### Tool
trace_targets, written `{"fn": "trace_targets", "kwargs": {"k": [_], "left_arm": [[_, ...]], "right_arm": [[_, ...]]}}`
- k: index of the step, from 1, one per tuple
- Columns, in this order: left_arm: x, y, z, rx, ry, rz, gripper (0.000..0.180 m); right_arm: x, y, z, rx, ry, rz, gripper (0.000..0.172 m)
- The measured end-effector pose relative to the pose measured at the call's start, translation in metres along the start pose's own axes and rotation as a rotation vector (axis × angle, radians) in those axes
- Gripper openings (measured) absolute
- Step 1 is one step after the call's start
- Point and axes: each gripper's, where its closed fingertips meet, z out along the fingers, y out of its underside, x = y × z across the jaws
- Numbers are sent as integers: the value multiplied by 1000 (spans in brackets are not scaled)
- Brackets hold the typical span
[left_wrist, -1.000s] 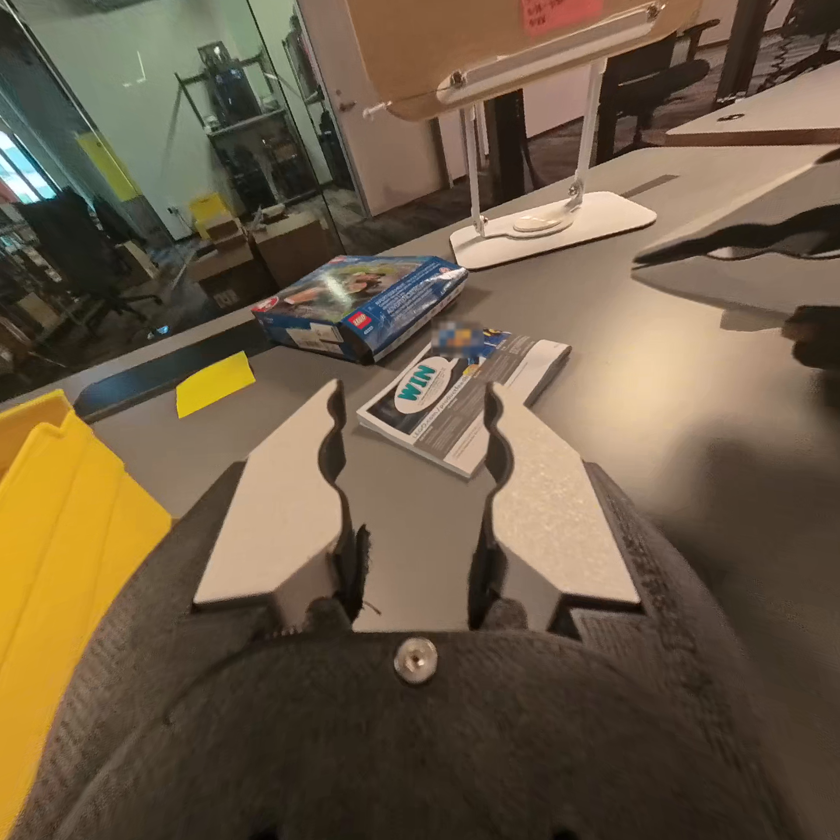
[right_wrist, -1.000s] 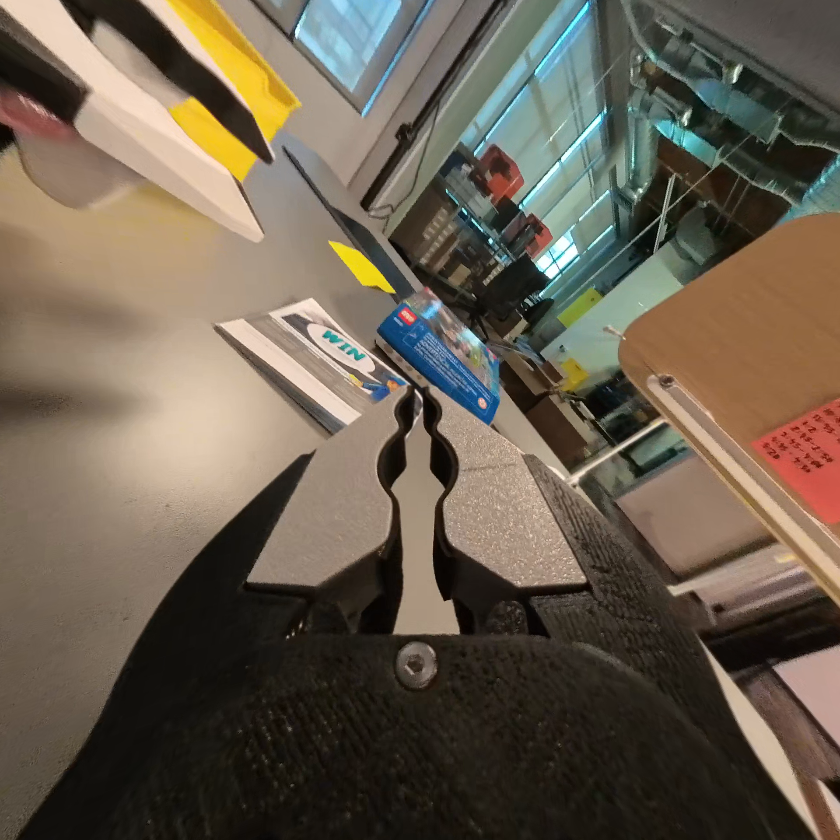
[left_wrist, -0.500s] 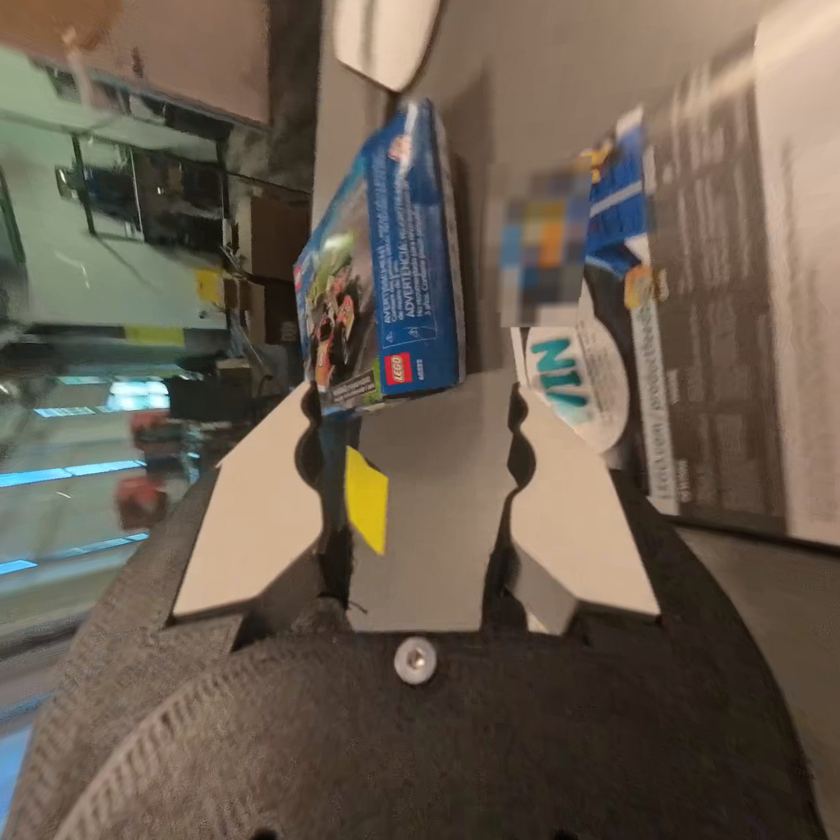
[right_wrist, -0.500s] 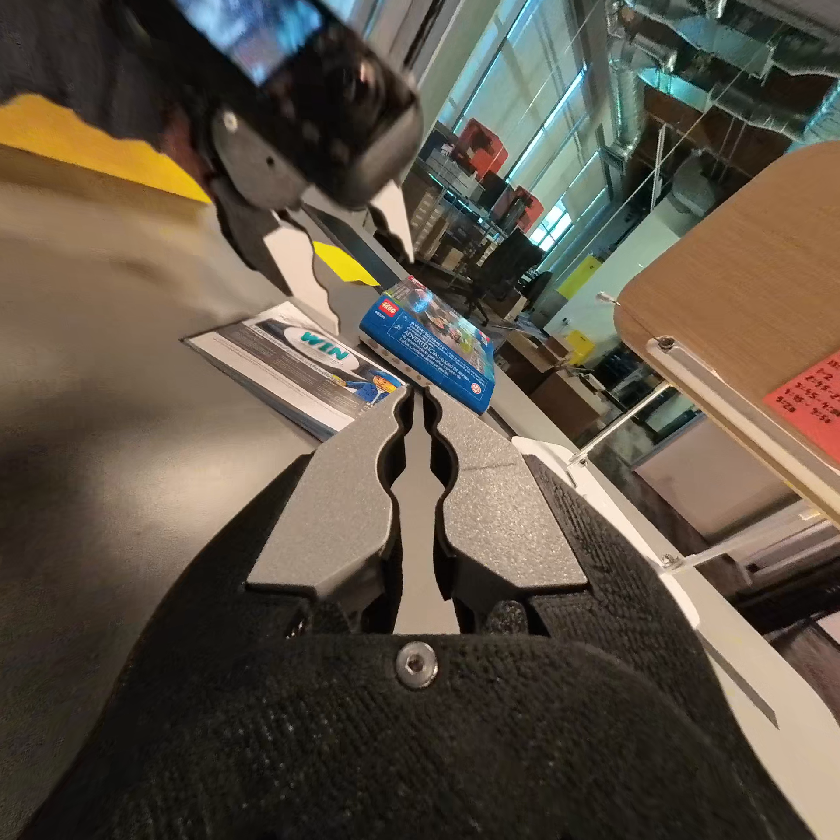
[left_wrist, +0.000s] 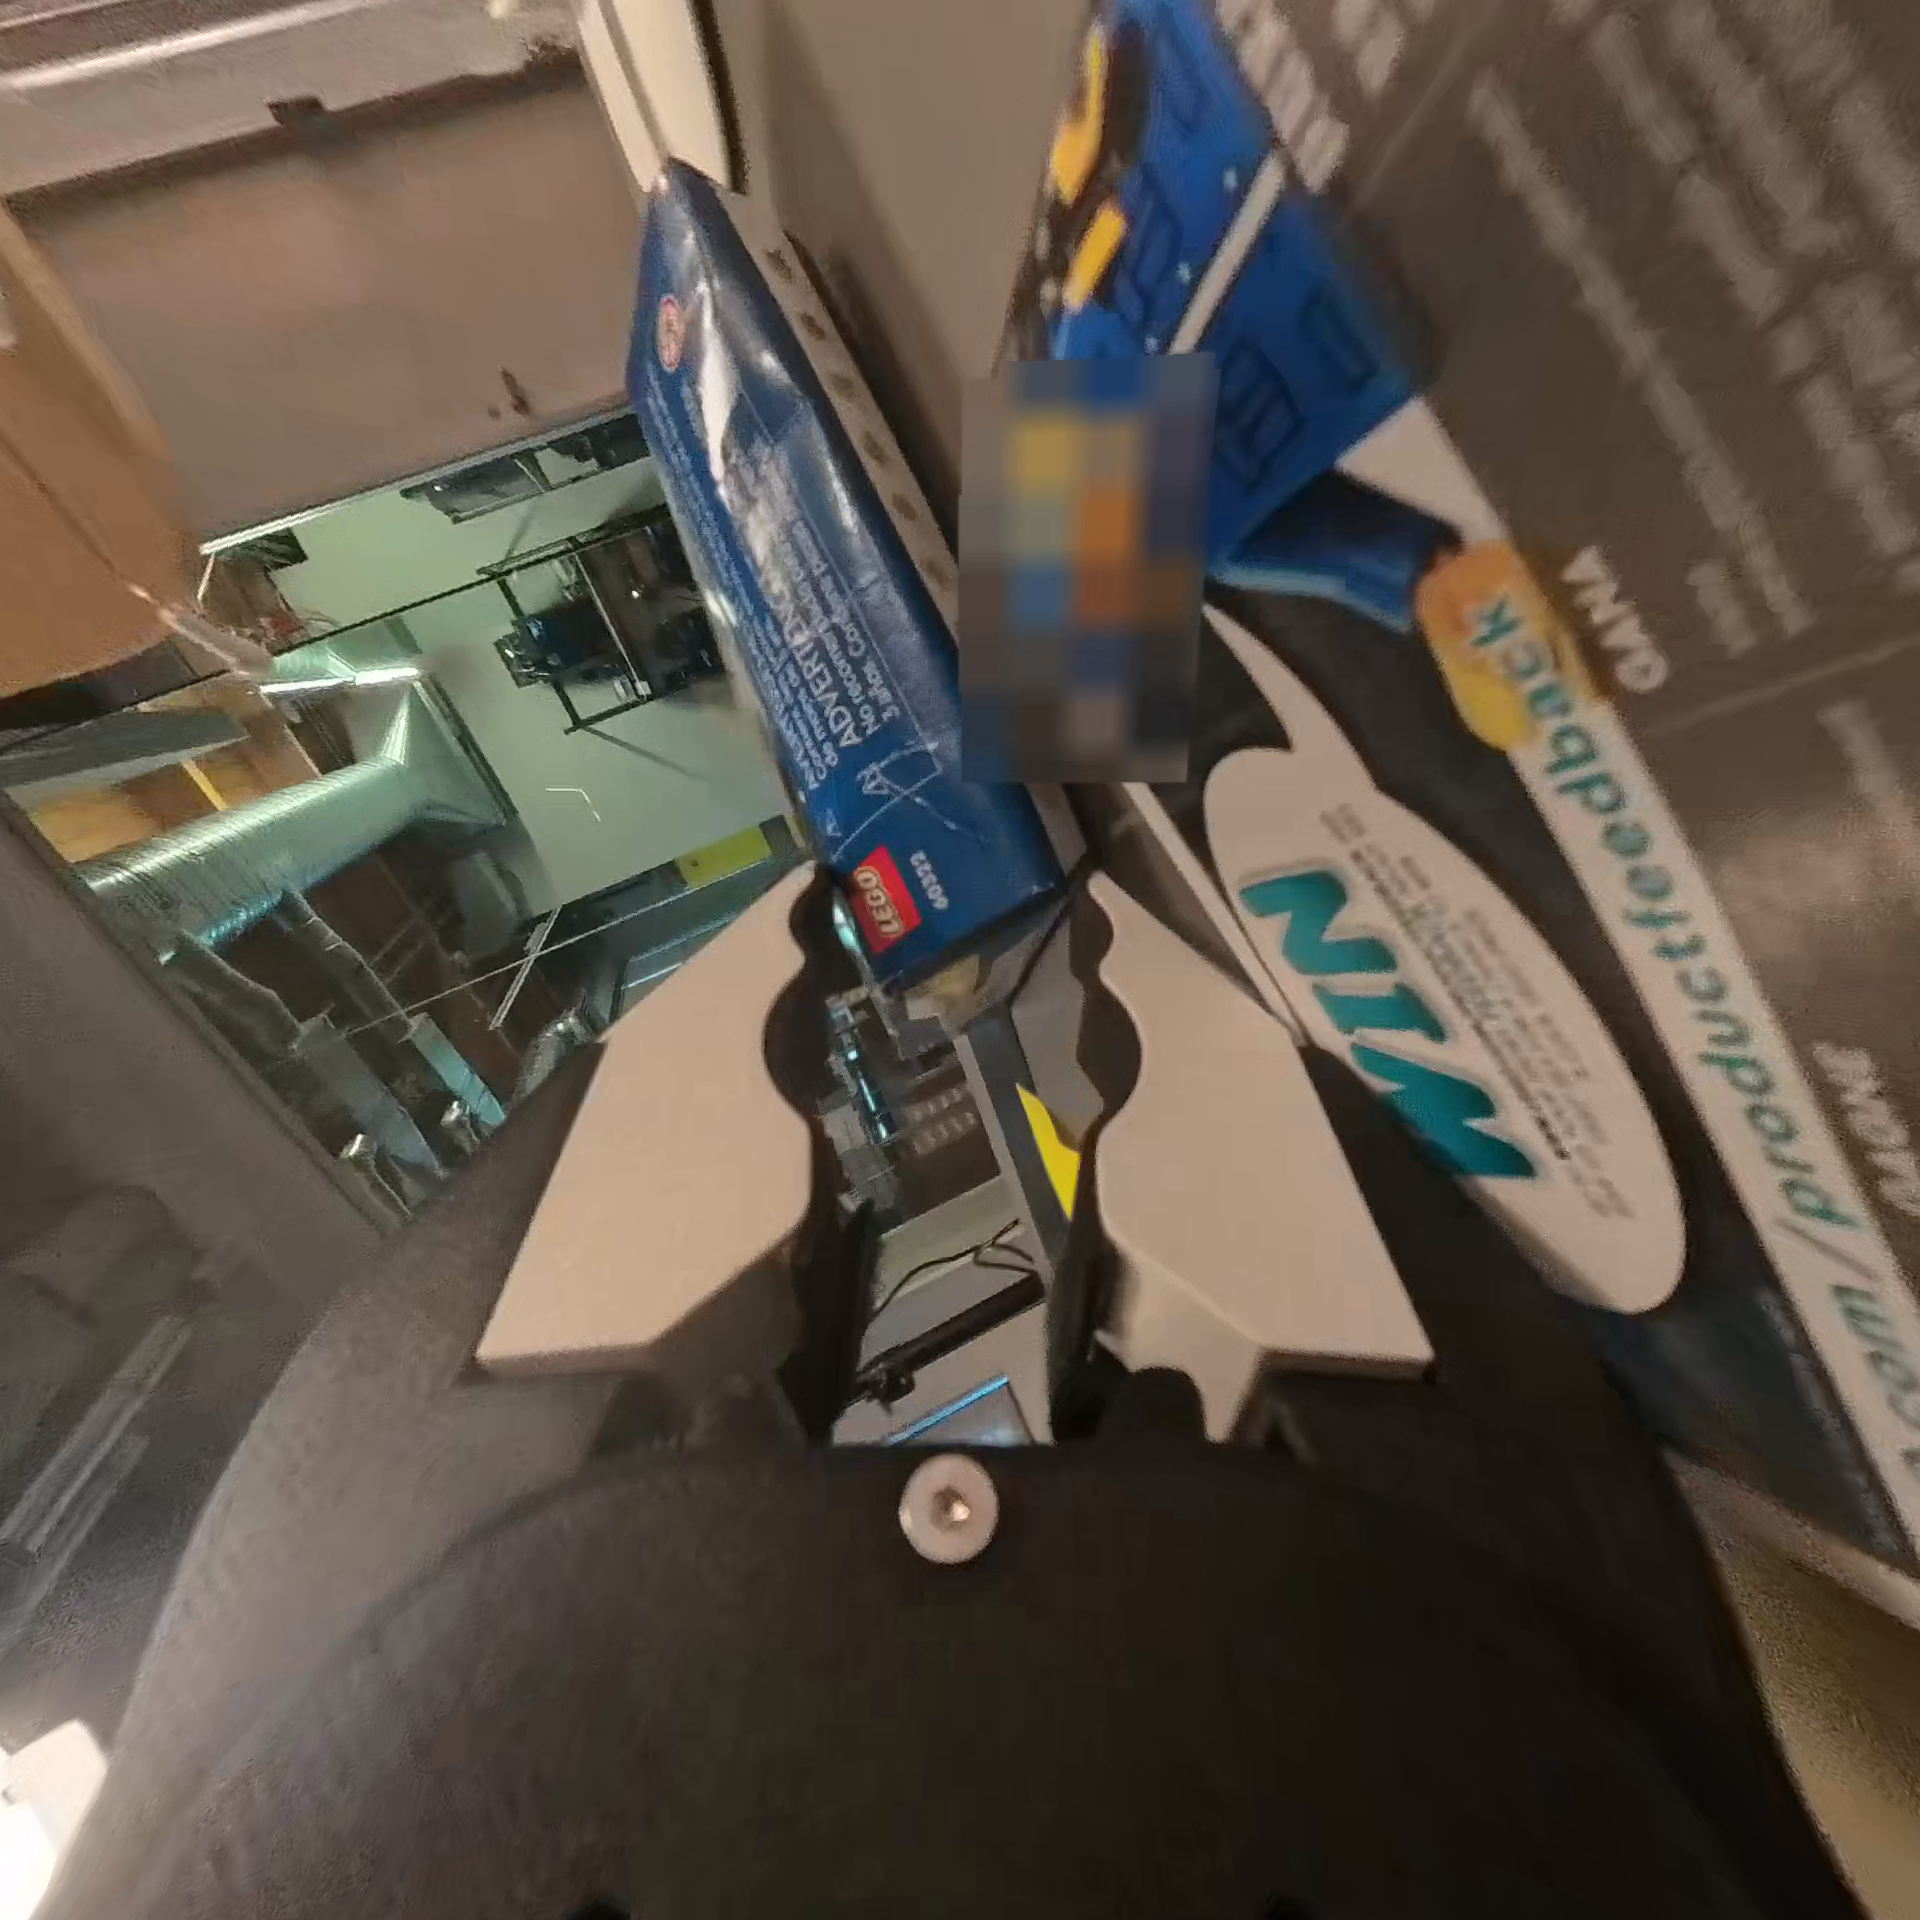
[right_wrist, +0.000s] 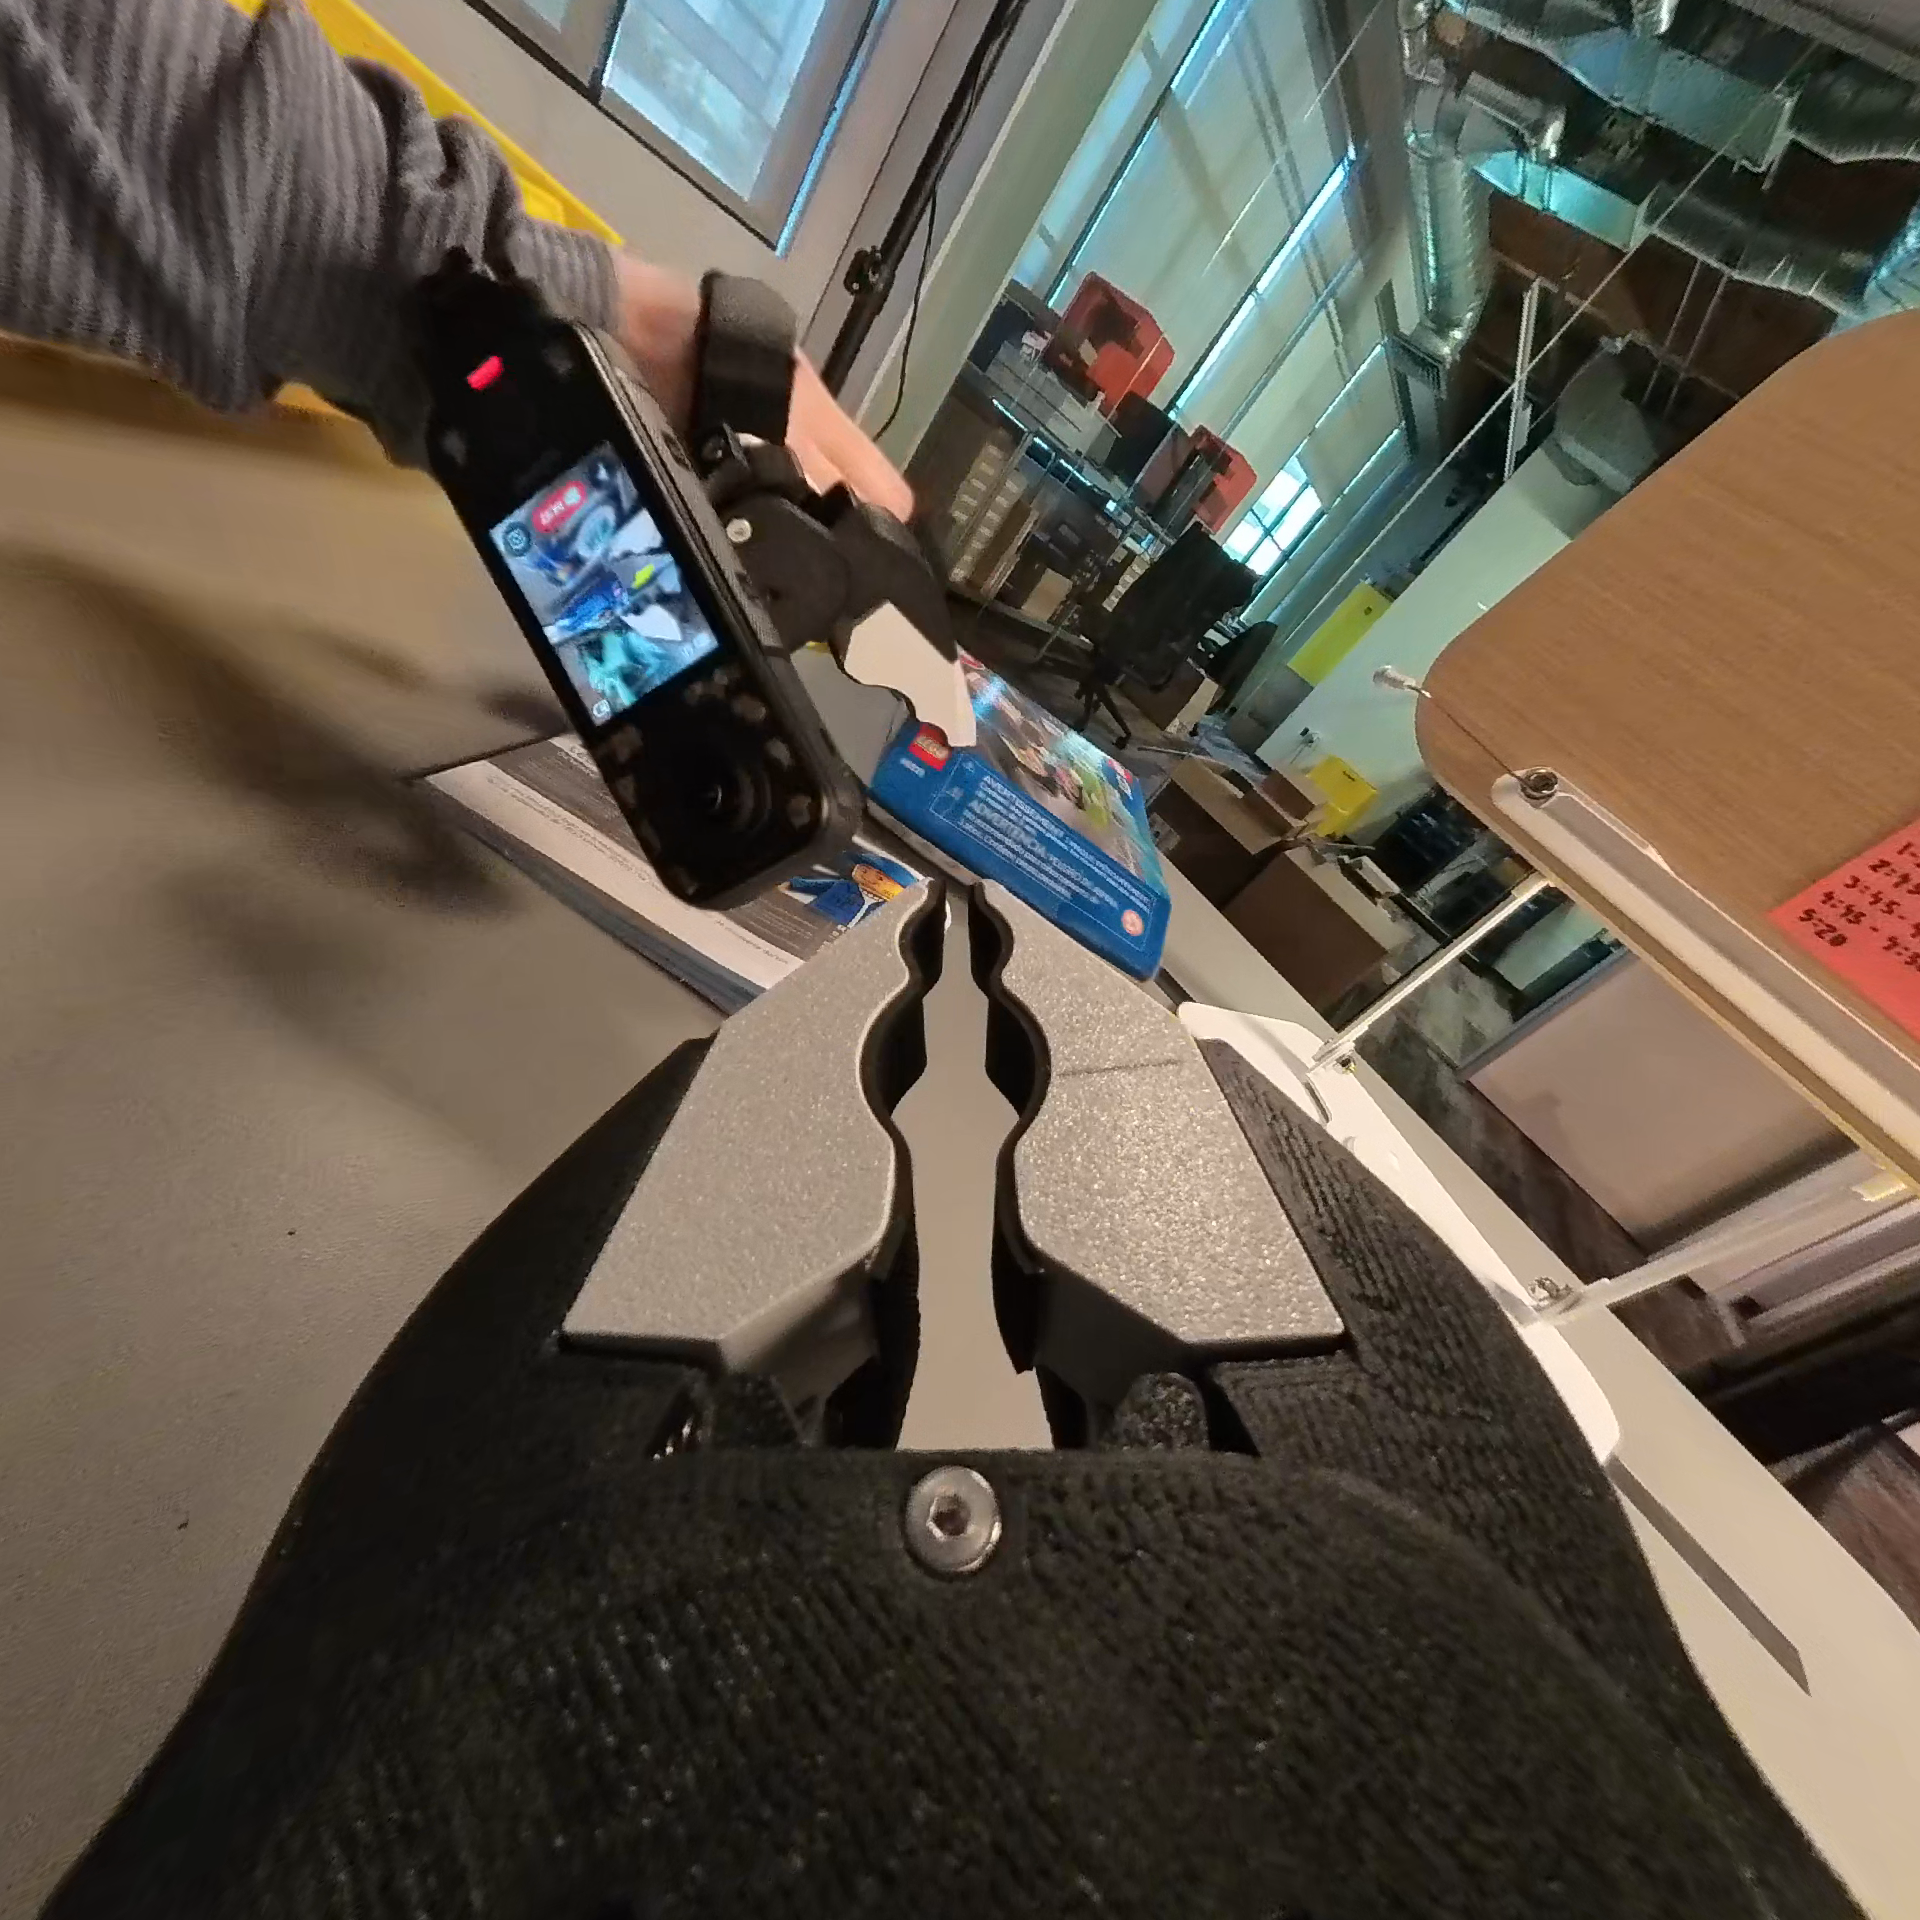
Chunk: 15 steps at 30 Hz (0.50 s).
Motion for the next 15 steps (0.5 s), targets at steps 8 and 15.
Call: {"fn": "trace_targets", "kwargs": {"k": [8, 15], "left_arm": [[-13, -33, -14, 73, 18, -202, 40], [-34, -53, -57, 200, 44, -514, 40]], "right_arm": [[4, 1, 0, -3, 19, 16, 3], [19, 14, 7, -46, 53, 14, 33]]}}
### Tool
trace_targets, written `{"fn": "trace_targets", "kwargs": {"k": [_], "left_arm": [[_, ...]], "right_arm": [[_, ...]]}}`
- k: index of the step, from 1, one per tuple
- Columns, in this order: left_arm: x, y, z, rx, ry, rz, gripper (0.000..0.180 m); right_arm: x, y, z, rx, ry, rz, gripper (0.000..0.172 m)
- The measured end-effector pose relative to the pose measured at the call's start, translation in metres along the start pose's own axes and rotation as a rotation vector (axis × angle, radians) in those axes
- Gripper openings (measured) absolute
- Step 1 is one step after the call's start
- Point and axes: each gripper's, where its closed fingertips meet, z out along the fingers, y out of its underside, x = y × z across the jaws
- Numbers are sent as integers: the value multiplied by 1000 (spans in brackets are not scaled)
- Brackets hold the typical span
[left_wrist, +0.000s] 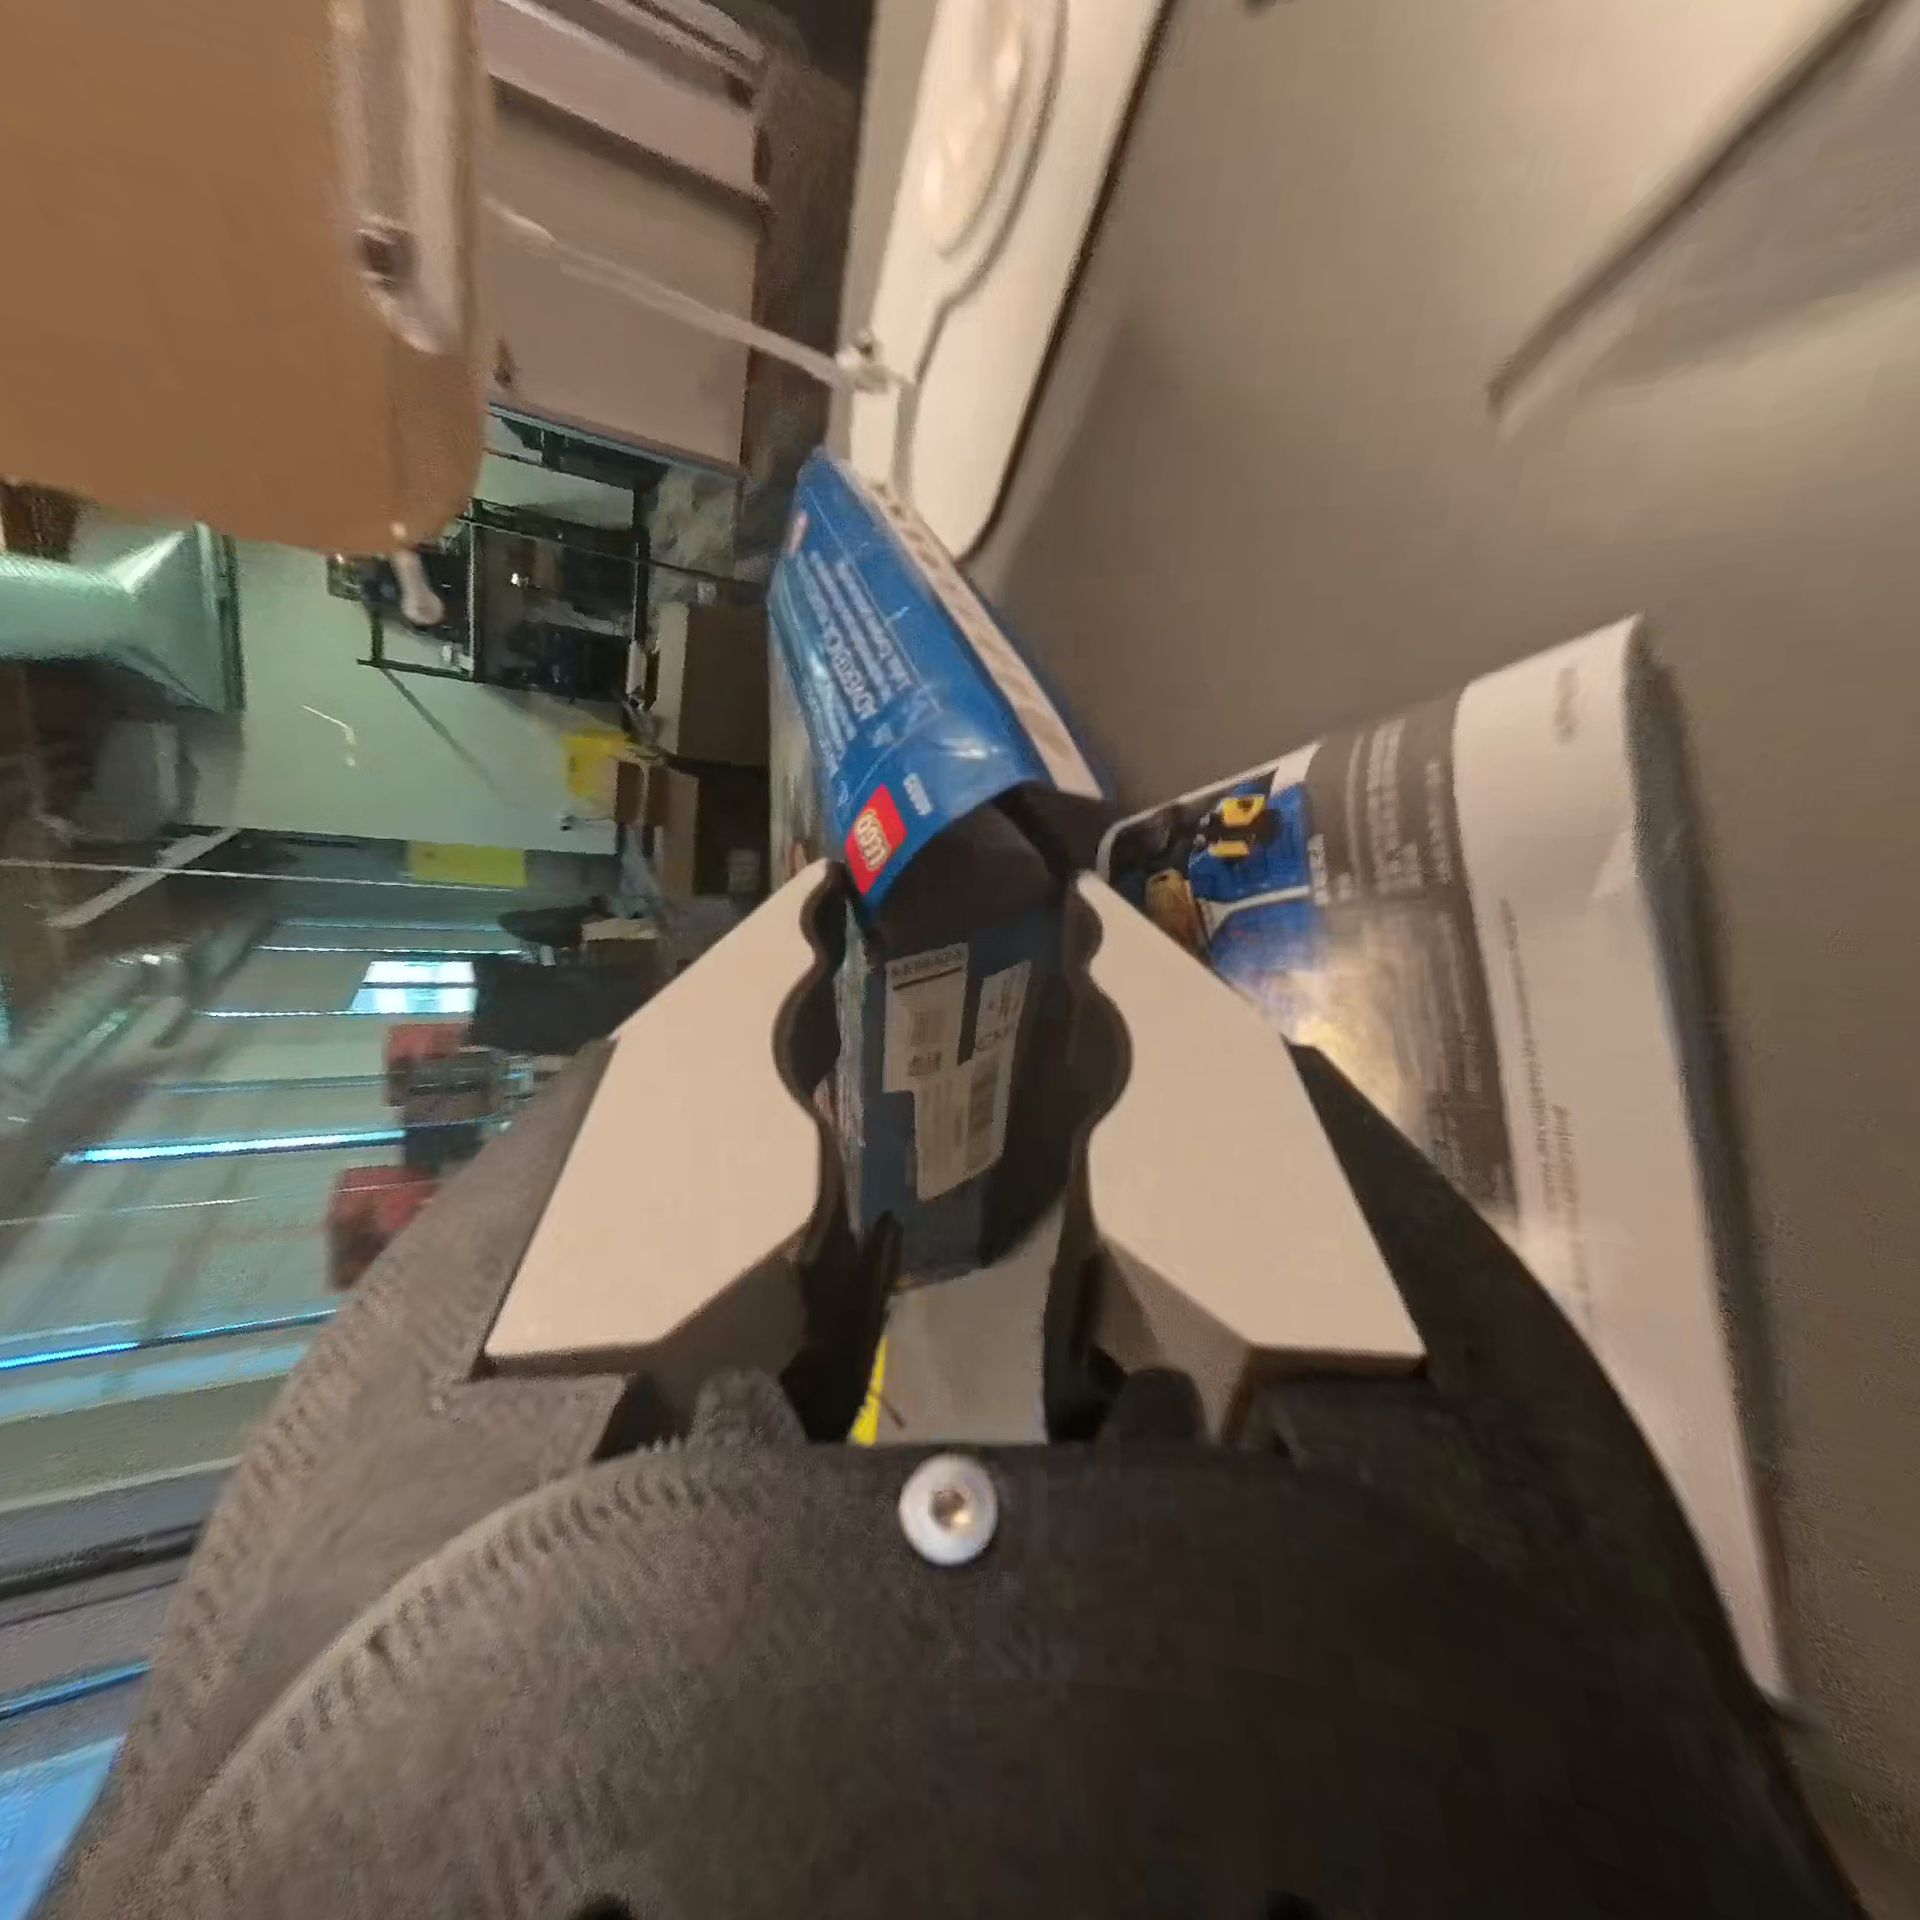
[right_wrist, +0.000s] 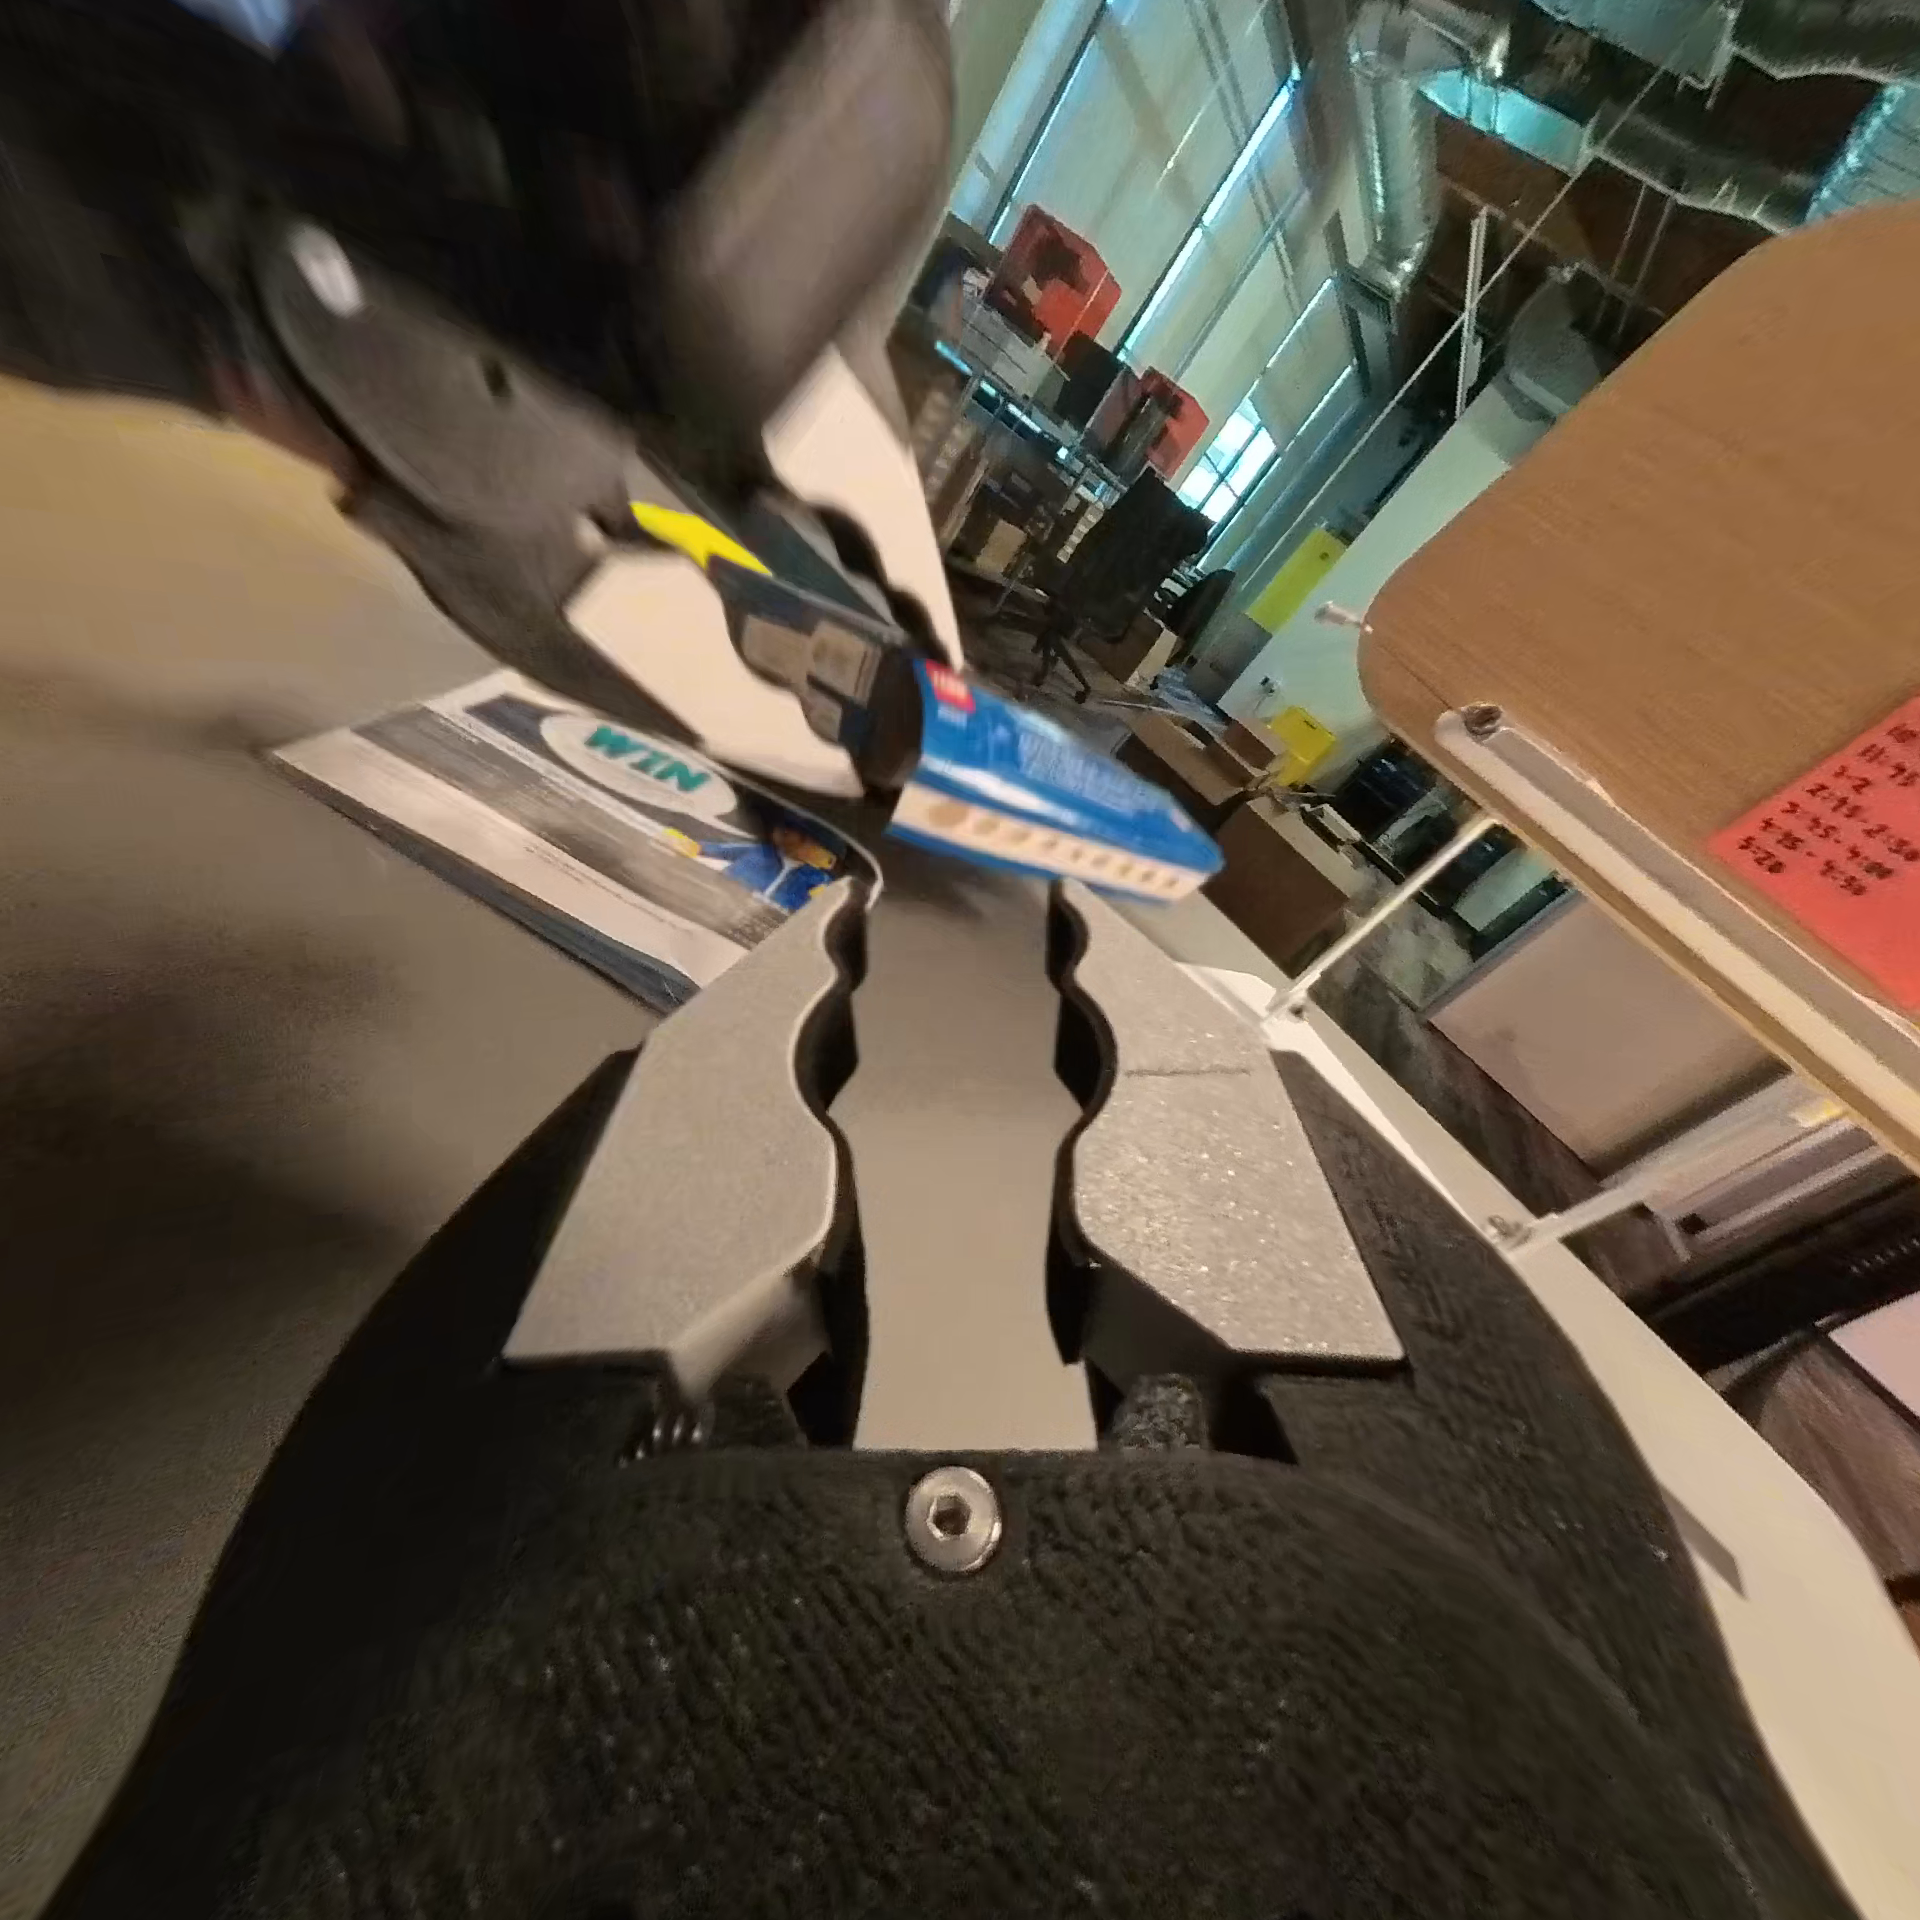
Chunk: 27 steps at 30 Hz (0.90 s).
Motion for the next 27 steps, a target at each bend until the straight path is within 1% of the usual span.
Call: {"fn": "trace_targets", "kwargs": {"k": [2, 4, 8, 10, 12, 13, 14, 15, 18, 20, 22, 23, 27], "left_arm": [[-7, -7, -17, 61, 4, -99, 39], [-10, -10, -33, 115, 36, -160, 39], [-1, -16, -67, 198, 126, -171, 39], [4, -15, -80, 210, 166, -138, 39], [8, -7, -90, 180, 192, -97, 39], [10, -2, -93, 170, 197, -80, 39], [11, 1, -96, 166, 198, -73, 39], [12, 4, -99, 171, 197, -74, 39], [11, -1, -107, 237, 153, -77, 41], [12, -13, -114, 309, 104, -77, 52], [13, -22, -118, 343, 49, -67, 64], [15, -25, -117, 337, 22, -43, 67], [19, -24, -108, 223, -72, 70, 58]], "right_arm": [[2, 5, 8, -15, -3, -44, 44], [7, 5, 16, 0, 20, -136, 50], [10, -7, 31, 66, 83, -351, 55], [7, -14, 34, 98, 105, -429, 50], [4, -21, 33, 126, 123, -477, 40], [2, -25, 30, 148, 130, -495, 29], [0, -28, 27, 171, 130, -510, 14], [-2, -31, 25, 187, 129, -519, 6], [-2, -33, 24, 189, 133, -503, 3], [-1, -34, 24, 186, 140, -500, 1], [-4, -36, 23, 193, 126, -489, 0], [-6, -37, 22, 198, 121, -490, 0], [-13, -43, 20, 211, 108, -503, 0]]}}
